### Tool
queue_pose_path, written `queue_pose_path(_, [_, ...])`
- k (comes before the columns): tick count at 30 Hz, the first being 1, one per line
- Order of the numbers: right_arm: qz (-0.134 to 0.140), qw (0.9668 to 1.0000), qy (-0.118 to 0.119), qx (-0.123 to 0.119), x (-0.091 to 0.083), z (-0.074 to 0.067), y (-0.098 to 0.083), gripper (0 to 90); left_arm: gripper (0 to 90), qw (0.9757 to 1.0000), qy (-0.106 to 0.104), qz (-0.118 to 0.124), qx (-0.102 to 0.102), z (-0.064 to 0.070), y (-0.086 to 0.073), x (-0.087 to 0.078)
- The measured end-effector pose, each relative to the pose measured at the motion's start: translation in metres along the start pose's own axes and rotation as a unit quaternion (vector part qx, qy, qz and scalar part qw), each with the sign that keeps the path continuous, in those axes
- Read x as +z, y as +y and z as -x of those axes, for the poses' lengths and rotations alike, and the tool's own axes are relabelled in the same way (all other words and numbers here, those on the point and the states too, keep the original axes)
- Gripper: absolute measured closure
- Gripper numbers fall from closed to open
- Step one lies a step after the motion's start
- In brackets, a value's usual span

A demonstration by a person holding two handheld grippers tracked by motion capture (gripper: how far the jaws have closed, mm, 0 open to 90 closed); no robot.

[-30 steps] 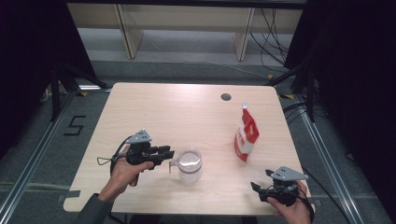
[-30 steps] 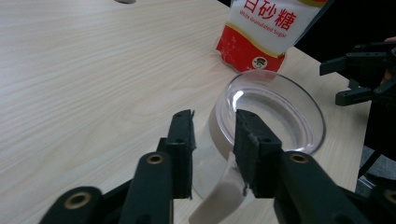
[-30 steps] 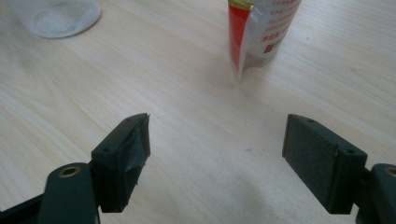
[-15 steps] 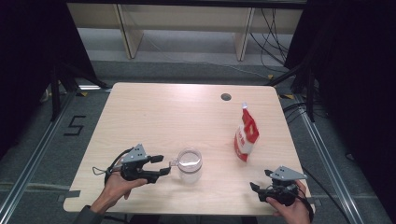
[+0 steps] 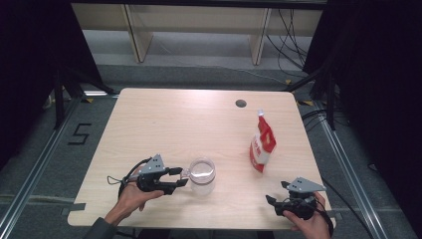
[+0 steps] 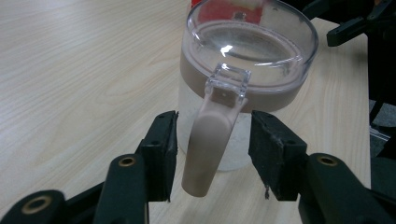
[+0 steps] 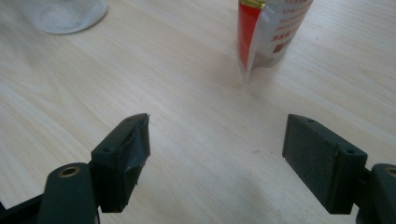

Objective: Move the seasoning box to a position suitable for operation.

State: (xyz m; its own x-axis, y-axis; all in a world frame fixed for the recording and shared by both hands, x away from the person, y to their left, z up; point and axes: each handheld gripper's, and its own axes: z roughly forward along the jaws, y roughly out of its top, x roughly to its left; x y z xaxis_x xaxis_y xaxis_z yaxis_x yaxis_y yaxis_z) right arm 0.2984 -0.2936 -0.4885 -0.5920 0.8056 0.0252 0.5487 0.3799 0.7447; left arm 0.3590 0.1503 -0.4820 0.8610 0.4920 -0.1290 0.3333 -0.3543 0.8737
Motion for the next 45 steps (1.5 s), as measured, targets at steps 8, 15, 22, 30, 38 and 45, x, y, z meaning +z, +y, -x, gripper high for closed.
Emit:
queue_pose_path(8, [0.006,0.9999,0.001,-0.012,0.001,0.001,0.001,23.9,67.5,0.9998,0.0,-0.003,0.018,-0.002,-0.001,0.002])
queue_pose_path(15, [0.008,0.9999,0.0,-0.015,0.002,0.001,0.001,23.9,70.6,0.9991,0.019,-0.004,0.039,0.006,0.0,0.004])
queue_pose_path(22, [0.009,0.9997,0.0,-0.021,0.003,0.002,0.002,24.0,71.0,0.9993,0.025,0.0,0.029,0.008,0.002,0.011])
queue_pose_path(30, [0.012,0.9996,0.004,-0.027,0.003,0.003,0.003,24.0,71.5,0.9989,0.025,-0.005,0.038,0.009,0.008,0.021])
queue_pose_path(38, [0.014,0.9995,0.006,-0.027,0.003,0.006,0.002,24.0,71.5,0.9988,0.02,-0.007,0.045,0.006,0.016,0.032])
queue_pose_path(45, [0.01,0.9997,0.008,-0.019,0.002,0.003,0.001,24.0,70.9,0.9993,0.014,-0.004,0.033,0.005,0.016,0.034])
